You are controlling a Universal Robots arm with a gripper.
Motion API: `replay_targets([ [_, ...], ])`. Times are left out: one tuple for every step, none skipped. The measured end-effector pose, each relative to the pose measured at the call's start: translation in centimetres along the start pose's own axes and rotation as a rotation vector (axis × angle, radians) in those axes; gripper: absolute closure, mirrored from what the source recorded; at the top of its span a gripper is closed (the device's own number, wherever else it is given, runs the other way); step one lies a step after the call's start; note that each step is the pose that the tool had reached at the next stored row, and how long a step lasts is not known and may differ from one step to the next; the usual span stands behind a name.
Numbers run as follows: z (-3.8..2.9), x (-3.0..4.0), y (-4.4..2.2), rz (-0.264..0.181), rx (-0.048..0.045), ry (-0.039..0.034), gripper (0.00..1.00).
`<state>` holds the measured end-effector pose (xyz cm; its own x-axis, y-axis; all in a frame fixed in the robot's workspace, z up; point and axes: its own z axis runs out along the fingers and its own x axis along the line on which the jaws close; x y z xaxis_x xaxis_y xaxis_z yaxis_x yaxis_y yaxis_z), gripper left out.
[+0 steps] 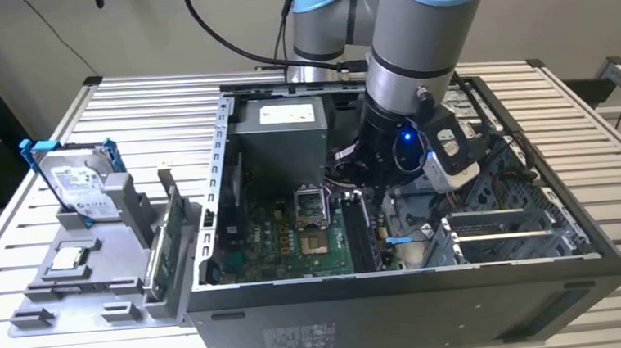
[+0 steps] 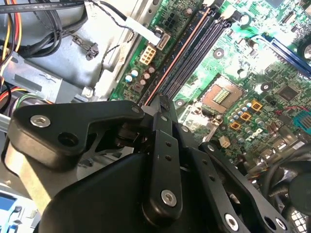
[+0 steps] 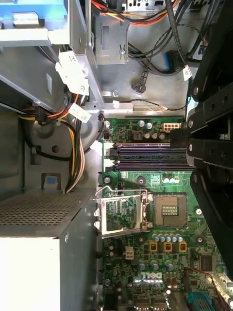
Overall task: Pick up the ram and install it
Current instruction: 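Insert the ram into the slot, then press down the ram until it locks into place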
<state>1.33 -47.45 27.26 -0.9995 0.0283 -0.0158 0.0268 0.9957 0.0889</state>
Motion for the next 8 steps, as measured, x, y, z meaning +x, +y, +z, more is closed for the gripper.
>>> replay_targets([
  [0.00, 0.00, 0.00, 0.000, 0.0003, 0.0000, 0.89],
  [0.00, 0.00, 0.00, 0.000, 0.0006, 0.0000, 0.89],
  [0.00, 0.00, 0.00, 0.000, 0.0007, 0.0000, 0.89],
  [0.00, 0.00, 0.00, 0.000, 0.0008, 0.0000, 0.89],
  [0.00, 0.00, 0.00, 0.000, 0.0008, 0.0000, 0.89],
  [0.00, 0.00, 0.00, 0.000, 0.0010, 0.0000, 0.89],
  [0.00, 0.00, 0.00, 0.000, 0.0011, 0.0000, 0.89],
  [0.00, 0.00, 0.00, 0.000, 0.0011, 0.0000, 0.89],
])
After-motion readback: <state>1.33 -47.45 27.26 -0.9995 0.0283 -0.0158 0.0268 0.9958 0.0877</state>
